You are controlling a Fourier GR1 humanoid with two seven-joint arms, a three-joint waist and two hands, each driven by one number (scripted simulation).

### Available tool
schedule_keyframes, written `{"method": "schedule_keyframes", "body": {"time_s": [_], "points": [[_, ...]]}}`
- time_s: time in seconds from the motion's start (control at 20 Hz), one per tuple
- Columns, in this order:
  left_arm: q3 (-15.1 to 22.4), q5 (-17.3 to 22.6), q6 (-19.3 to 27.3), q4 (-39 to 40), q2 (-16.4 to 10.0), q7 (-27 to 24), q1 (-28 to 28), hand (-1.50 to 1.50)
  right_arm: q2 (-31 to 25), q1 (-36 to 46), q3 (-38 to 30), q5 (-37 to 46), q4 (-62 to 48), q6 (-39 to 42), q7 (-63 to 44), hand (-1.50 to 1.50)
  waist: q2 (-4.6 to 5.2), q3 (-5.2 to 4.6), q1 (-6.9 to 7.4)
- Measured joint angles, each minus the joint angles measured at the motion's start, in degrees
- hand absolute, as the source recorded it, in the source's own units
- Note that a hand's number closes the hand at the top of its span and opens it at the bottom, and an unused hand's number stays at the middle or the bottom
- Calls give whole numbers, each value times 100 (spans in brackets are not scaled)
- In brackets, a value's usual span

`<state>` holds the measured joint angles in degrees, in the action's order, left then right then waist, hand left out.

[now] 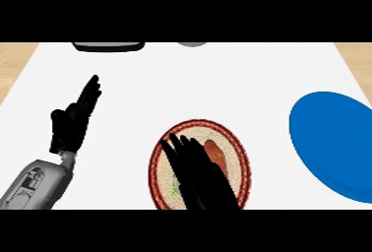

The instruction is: Pick the cupcake from the placemat and place it in the plate

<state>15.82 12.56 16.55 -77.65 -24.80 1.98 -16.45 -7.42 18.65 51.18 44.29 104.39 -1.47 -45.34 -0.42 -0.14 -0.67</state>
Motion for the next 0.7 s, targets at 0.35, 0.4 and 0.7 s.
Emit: {"method": "schedule_keyframes", "body": {"time_s": [0.35, 0.4, 0.7], "points": [[-77, -107, -66, -259, 33, 126, 88, 0, 363, 376, -404, -422, 318, 1570, -1123, -150, 21, 8, 63], [-106, -131, -97, -253, 41, 108, 99, 0, 386, 380, -496, -489, 328, 1681, -1130, -150, 25, 9, 64], [-257, -290, -220, -226, 146, 169, 68, 0, 604, 387, -688, -586, 70, 2015, -1115, -150, 34, 11, 69]]}}
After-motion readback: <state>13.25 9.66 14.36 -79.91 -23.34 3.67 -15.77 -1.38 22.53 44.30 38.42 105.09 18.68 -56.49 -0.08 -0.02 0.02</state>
